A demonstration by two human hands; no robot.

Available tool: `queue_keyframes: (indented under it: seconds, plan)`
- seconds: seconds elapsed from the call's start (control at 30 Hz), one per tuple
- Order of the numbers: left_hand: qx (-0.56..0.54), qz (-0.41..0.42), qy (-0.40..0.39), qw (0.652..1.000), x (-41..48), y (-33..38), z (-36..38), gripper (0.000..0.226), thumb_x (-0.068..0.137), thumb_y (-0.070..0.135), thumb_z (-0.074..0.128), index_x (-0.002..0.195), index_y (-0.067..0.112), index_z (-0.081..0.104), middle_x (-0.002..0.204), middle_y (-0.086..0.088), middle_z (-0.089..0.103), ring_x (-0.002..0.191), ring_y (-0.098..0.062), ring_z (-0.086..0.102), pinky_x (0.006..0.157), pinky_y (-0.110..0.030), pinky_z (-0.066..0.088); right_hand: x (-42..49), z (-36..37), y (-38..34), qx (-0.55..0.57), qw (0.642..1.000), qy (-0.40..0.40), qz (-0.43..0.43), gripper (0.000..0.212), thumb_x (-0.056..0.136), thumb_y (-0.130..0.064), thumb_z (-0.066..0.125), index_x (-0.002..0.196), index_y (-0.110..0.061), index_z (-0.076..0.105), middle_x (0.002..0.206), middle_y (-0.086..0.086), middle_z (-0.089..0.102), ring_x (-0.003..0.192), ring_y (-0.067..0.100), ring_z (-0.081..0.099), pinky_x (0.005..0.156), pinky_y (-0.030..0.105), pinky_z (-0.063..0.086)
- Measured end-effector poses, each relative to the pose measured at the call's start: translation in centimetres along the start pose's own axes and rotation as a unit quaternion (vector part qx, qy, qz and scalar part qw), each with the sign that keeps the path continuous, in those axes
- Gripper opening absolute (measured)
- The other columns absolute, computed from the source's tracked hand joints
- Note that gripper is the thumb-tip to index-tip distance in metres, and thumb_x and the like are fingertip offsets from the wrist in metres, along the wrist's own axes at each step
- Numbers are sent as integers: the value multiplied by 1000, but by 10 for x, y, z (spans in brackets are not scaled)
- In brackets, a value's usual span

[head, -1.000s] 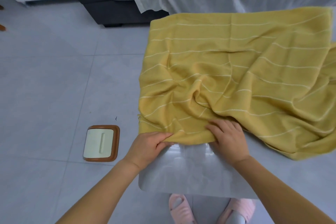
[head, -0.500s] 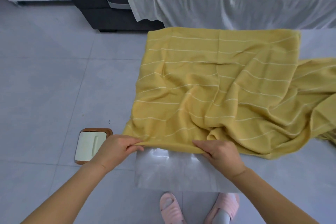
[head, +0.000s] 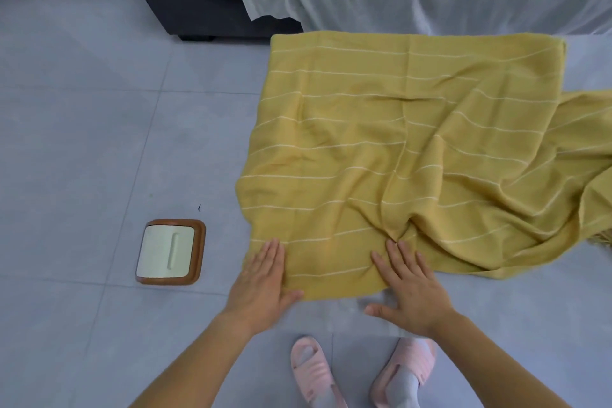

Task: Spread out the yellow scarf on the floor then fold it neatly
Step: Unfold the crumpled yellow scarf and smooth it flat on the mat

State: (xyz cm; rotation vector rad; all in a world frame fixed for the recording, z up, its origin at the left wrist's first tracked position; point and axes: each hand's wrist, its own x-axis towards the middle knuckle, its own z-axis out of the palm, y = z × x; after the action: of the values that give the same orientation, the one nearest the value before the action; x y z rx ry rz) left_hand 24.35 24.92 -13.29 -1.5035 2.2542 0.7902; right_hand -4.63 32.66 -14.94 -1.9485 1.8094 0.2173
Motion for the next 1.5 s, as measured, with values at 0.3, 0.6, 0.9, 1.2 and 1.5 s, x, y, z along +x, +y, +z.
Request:
queue_keyframes:
  seconds: [0.3,0.6,0.9,1.2,1.5]
  plan:
    - [-9,-119,0,993,-22,3,56,121,65,91,16,147,5,-11,155,-16,6,142,-22,1,115,-38,11,-46,25,-11,49,997,-47,22,101,69,-79,44,147,-17,27,158,2,11,141,20,17,111,29,7]
    - [-12,-133,-26,991,-35,22,32,143,36,101,9,134,6,-36,145,-9,-37,137,-19,-30,115,-36,-10,-83,21,-24,82,996,-3,44,96,75,-80,39,149,-22,20,156,-2,16,139,14,23,112,30,7]
    - [63,-58,-47,995,19,70,17,114,67,87,14,137,8,-31,146,-7,-36,139,-19,-26,116,-35,-8,-86,4,74,6,978,17,206,91,82,-77,4,147,-15,19,153,-4,17,140,10,9,114,38,0]
    - [102,-62,-45,992,27,80,-5,107,75,81,11,143,6,-21,152,-9,-27,142,-19,-19,118,-35,-1,-138,1,118,34,975,-126,177,80,88,-73,21,141,-16,41,143,-1,44,129,15,44,114,32,-2]
    - [83,102,5,991,59,255,-43,112,53,86,-23,135,10,-31,145,-6,-34,136,-14,-28,116,-32,-6,-167,-56,185,93,958,44,267,84,71,-80,-9,140,-34,-23,149,-15,-22,140,4,-18,113,35,-16]
